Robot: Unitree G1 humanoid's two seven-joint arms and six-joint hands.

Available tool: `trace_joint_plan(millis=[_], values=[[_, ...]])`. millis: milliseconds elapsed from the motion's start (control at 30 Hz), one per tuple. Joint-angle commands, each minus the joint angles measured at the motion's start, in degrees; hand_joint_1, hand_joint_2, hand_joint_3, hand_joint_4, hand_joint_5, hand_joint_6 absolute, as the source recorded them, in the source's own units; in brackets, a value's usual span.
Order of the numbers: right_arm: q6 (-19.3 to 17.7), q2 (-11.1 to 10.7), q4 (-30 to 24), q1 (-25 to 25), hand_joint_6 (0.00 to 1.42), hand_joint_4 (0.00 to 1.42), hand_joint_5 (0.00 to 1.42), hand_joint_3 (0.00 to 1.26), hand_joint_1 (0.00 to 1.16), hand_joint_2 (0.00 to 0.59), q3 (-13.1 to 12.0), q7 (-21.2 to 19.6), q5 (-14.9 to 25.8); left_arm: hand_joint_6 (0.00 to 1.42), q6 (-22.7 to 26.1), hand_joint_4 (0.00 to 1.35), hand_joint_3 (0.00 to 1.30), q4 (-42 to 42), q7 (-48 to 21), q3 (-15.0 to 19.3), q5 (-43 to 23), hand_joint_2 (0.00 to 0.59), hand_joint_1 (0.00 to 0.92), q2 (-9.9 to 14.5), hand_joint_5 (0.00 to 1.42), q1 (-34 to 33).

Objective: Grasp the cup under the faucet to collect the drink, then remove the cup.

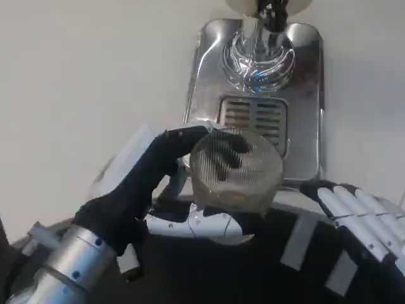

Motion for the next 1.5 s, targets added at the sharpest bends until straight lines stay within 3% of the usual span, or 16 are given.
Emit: trace_joint_plan(millis=[33,667,900,1100,1500], values=[[-0.6,0.0,-0.9,1.3,0.06,0.04,0.04,0.06,0.53,0.32,-0.3,-0.1,0.4,1.42,-0.1,1.22,1.05,-0.4,0.1,0.2,-0.2,0.11,0.705,-0.1,1.32,-0.1],[-1.6,2.4,-0.9,2.9,0.08,0.04,0.05,0.06,0.58,0.329,0.1,-0.8,-0.3,1.42,0.3,1.22,1.06,3.6,1.8,1.5,0.0,0.118,0.691,-1.2,1.32,-2.7],[-1.4,3.5,-0.9,3.4,0.08,0.05,0.05,0.07,0.6,0.337,-0.4,-0.9,-0.1,1.42,-0.7,1.22,1.06,12.7,5.9,1.9,1.3,0.119,0.69,-2.9,1.33,-8.9],[-1.1,3.6,-0.9,3.3,0.08,0.05,0.05,0.07,0.6,0.337,-0.6,-0.9,0.0,1.42,-3.4,1.22,1.06,21.8,9.2,-0.1,3.1,0.119,0.689,-5.5,1.33,-14.9],[-0.1,3.6,-0.9,3.9,0.09,0.05,0.05,0.07,0.61,0.341,-0.9,-0.2,0.8,1.42,-10.1,1.22,1.05,37.8,14.5,-2.7,6.8,0.115,0.696,-7.7,1.33,-25.7]])
